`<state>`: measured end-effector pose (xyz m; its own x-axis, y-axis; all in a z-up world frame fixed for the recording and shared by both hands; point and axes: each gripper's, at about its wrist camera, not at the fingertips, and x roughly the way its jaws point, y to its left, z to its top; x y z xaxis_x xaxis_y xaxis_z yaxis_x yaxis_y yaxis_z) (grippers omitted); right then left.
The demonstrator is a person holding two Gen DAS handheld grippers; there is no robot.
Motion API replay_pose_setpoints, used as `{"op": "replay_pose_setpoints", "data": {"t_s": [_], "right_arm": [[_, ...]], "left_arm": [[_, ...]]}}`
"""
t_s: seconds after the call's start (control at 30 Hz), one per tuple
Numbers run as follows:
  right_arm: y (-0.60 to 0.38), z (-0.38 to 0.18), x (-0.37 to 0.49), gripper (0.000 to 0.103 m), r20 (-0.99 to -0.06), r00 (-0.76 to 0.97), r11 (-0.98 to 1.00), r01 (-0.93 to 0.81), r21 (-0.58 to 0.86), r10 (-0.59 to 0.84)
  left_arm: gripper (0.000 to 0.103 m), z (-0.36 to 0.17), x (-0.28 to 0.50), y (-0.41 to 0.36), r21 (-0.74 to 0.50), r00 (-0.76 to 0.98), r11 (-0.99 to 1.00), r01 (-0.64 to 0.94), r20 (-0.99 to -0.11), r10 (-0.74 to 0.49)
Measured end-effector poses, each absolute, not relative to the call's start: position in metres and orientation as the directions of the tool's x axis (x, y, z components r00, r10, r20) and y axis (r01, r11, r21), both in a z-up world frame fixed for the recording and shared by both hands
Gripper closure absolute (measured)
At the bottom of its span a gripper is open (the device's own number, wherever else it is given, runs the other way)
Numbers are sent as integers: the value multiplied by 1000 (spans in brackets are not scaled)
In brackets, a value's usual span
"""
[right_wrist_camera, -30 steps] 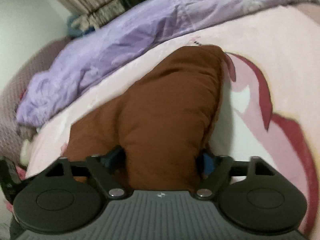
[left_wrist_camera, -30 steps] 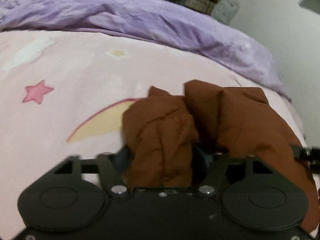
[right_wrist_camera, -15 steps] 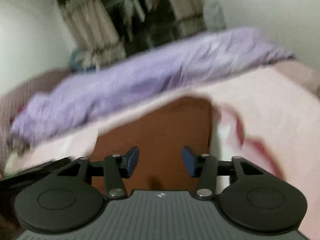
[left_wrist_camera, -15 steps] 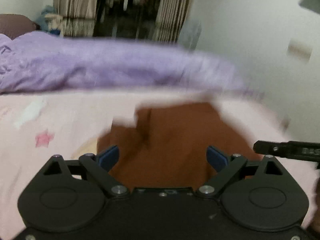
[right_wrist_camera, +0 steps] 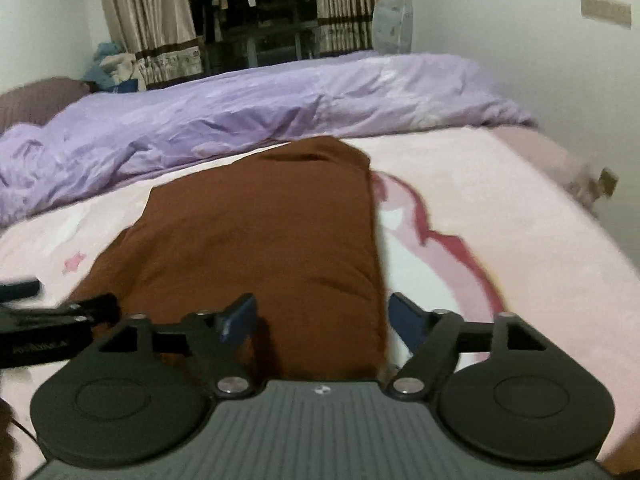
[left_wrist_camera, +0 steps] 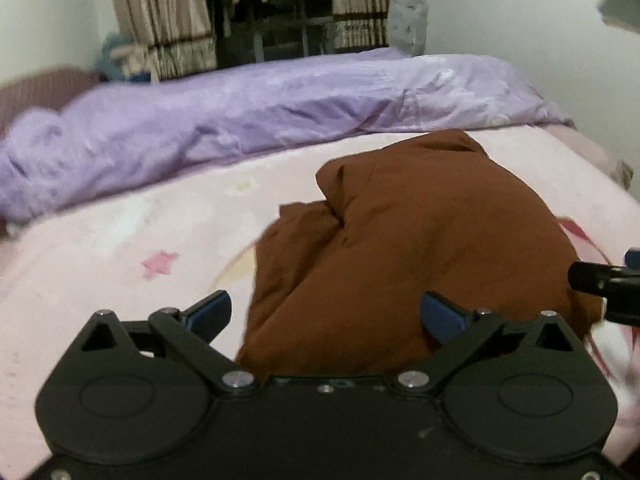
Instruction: Fold large clothes
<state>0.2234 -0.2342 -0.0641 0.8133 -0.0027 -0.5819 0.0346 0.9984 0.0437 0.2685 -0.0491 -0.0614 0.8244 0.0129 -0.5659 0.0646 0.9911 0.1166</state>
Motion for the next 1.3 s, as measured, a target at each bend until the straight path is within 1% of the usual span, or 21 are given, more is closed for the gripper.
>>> {"op": "replay_pose_setpoints", "data": {"t_s": [0.07,0.13,0.2,0.27,0.37,0.47,0.6,0.77,1.03,1.3], "right_arm": [[-230,-63,206,7,-585,810,999,42,-15,-43],[-225,-61,191,7,-598,800,999,32,-38,-48],[-224,-58,174,7,-590,807,1000,24,-11,-26],[-224,-56,156,7,-573,819,1000,23,13,-12],[-222,-56,133,7,-553,833,999,29,21,-13],[-220,-59,118,7,-547,837,999,31,33,-7],[-218,-64,112,7,-547,837,999,8,52,22],[-215,-62,113,7,-548,836,999,11,47,17],[-211,-64,112,7,-552,834,999,8,49,20],[-213,-65,105,7,-537,843,998,13,56,19]], "left_arm": [[0,-54,241,-45,128,840,991,43,-542,33],[0,-48,219,-45,125,842,992,26,-537,46],[0,-45,197,-46,144,852,989,14,-519,64],[0,-47,192,-49,156,852,988,6,-518,77],[0,-51,161,-48,135,850,991,0,-523,71],[0,-62,149,-48,136,847,991,-3,-527,75],[0,-71,138,-50,131,846,991,-6,-527,75],[0,-71,133,-48,129,846,991,-23,-527,88],[0,-75,128,-53,135,837,991,-8,-541,81],[0,-73,124,-57,145,844,989,-2,-530,80]]}}
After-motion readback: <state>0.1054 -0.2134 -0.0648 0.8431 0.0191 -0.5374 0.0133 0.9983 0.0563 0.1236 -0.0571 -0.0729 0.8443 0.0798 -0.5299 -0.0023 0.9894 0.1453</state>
